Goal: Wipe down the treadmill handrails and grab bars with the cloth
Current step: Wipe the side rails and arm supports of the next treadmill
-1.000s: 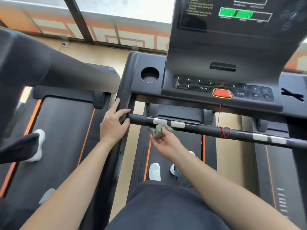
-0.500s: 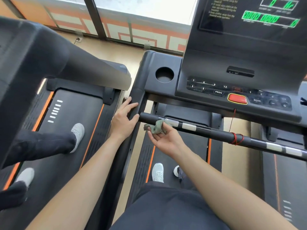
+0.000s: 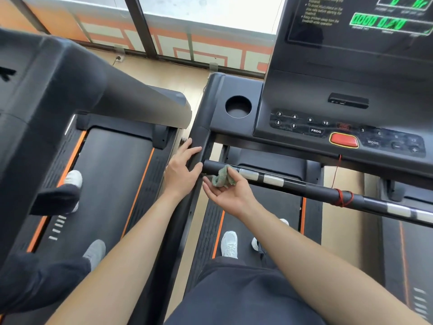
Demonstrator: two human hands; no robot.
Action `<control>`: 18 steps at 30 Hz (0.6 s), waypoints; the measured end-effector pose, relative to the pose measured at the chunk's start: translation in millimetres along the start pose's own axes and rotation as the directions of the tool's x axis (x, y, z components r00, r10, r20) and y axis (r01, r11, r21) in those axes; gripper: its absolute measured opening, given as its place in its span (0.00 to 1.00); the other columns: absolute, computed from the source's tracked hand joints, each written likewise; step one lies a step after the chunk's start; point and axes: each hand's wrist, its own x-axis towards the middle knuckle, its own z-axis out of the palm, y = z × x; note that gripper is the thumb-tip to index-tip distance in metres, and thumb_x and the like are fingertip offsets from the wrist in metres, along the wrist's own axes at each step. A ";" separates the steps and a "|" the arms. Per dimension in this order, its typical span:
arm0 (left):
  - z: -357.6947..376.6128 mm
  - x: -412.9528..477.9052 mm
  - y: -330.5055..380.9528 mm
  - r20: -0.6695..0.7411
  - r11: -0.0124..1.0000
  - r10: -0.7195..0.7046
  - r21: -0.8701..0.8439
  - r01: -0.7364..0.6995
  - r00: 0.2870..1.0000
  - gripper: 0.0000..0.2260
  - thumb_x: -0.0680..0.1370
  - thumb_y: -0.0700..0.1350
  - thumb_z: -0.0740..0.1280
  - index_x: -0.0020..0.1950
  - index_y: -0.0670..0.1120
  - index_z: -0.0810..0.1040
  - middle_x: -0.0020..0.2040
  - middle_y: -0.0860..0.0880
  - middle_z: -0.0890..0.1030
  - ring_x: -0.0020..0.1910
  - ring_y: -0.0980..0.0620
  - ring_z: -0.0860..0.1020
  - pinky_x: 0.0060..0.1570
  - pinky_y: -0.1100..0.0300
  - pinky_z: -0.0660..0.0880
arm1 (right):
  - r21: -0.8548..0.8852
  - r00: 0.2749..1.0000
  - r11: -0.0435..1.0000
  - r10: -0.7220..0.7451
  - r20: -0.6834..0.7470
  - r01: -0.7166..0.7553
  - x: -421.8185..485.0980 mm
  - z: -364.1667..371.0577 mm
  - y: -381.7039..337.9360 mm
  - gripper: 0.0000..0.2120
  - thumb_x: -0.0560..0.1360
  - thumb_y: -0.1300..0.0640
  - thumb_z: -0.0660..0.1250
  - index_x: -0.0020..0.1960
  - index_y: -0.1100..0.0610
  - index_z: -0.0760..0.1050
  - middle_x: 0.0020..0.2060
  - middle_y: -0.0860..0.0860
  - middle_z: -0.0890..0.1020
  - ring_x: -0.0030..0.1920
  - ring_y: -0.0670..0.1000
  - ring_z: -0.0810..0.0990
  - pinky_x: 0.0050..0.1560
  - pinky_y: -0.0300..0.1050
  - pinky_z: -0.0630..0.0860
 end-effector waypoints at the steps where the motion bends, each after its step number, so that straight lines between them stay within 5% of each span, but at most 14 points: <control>1: -0.1 -0.1 0.2 -0.001 1.000 -0.004 0.002 0.004 1.000 0.20 0.76 0.43 0.72 0.68 0.54 0.80 0.77 0.57 0.70 0.73 0.55 0.71 0.69 0.49 0.72 | -0.014 1.000 1.000 0.011 0.010 -0.011 0.4 0.6 -0.3 0.19 0.76 0.54 0.72 0.63 0.62 0.74 0.65 0.62 0.77 0.61 0.66 0.80 0.60 0.63 0.77; 10: 3.6 -4.1 5.1 0.007 1.000 -0.019 -0.007 0.019 1.000 0.20 0.78 0.42 0.70 0.69 0.54 0.78 0.78 0.57 0.68 0.74 0.54 0.70 0.70 0.46 0.72 | 0.031 0.999 0.999 -0.030 -0.039 0.031 -18.6 -18.3 -23.0 0.21 0.75 0.54 0.74 0.63 0.64 0.75 0.65 0.64 0.77 0.62 0.63 0.80 0.62 0.56 0.78; 18: 5.1 -7.4 17.3 0.000 0.998 -0.035 0.061 0.035 0.999 0.20 0.79 0.41 0.68 0.71 0.52 0.77 0.79 0.55 0.66 0.75 0.53 0.68 0.70 0.51 0.69 | 0.123 0.978 0.976 -0.164 -0.132 0.180 -61.0 -58.0 -59.9 0.13 0.76 0.56 0.72 0.55 0.64 0.76 0.60 0.60 0.80 0.60 0.64 0.80 0.61 0.57 0.78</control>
